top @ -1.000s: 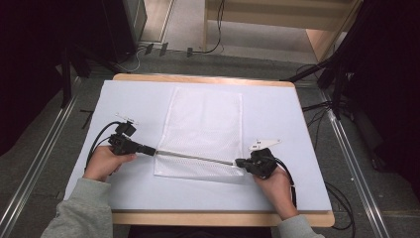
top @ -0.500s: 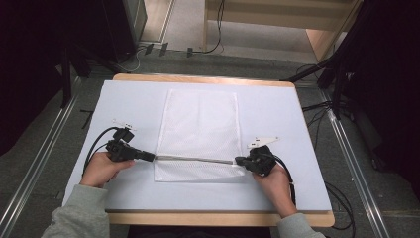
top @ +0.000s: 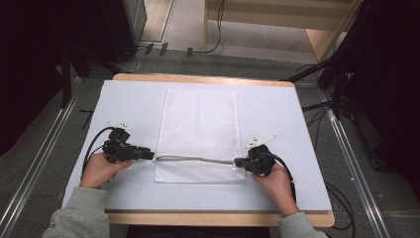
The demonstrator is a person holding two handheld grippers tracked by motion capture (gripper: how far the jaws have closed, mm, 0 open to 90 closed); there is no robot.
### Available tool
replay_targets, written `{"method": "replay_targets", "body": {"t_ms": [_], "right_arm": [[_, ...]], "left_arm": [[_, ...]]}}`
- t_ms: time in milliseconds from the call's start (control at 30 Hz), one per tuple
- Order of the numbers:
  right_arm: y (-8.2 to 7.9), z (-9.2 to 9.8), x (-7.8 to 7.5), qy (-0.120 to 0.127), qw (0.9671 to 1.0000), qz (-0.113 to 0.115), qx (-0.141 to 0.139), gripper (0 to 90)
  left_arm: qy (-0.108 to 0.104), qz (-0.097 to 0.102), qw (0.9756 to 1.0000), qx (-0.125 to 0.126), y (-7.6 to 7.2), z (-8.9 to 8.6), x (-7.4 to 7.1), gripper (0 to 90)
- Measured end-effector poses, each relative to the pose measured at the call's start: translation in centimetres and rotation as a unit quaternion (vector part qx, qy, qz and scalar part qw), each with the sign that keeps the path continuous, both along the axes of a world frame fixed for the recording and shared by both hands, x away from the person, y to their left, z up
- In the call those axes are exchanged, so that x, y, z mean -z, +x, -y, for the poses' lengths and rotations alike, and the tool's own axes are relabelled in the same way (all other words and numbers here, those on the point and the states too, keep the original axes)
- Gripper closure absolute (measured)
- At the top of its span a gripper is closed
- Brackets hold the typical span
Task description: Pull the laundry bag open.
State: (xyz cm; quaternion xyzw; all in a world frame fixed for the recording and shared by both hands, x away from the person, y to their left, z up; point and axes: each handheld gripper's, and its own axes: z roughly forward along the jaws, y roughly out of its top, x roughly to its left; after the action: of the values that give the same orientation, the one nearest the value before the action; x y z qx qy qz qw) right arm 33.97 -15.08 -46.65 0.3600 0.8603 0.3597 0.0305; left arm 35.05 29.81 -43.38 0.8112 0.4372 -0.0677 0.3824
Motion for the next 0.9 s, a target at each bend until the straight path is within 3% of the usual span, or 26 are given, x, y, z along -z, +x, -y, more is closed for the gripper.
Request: {"method": "replay_targets", "body": {"t_ms": [100, 300, 600, 900], "right_arm": [[-0.1, 0.4, -0.5, 0.016, 0.9997, 0.005, 0.015, 82.4], [0.3, 1.7, -1.0, 0.034, 0.9982, 0.033, 0.036, 66.5], [0.9, 2.6, -0.7, 0.035, 0.9973, 0.043, 0.049, 50.4], [1.7, 4.3, -0.4, 0.048, 0.9935, 0.044, 0.093, 39.6]], "left_arm": [[0.008, 0.03, 0.9994, -0.011, -0.2, 0.0, -0.4, 52.5], [0.015, 0.063, 0.9976, -0.025, -0.2, -0.2, -0.7, 43.2], [0.036, 0.068, 0.9961, -0.042, 0.1, -0.7, -0.4, 37.5], [0.041, 0.064, 0.9951, -0.063, 0.5, -1.5, -0.3, 36.3]]}}
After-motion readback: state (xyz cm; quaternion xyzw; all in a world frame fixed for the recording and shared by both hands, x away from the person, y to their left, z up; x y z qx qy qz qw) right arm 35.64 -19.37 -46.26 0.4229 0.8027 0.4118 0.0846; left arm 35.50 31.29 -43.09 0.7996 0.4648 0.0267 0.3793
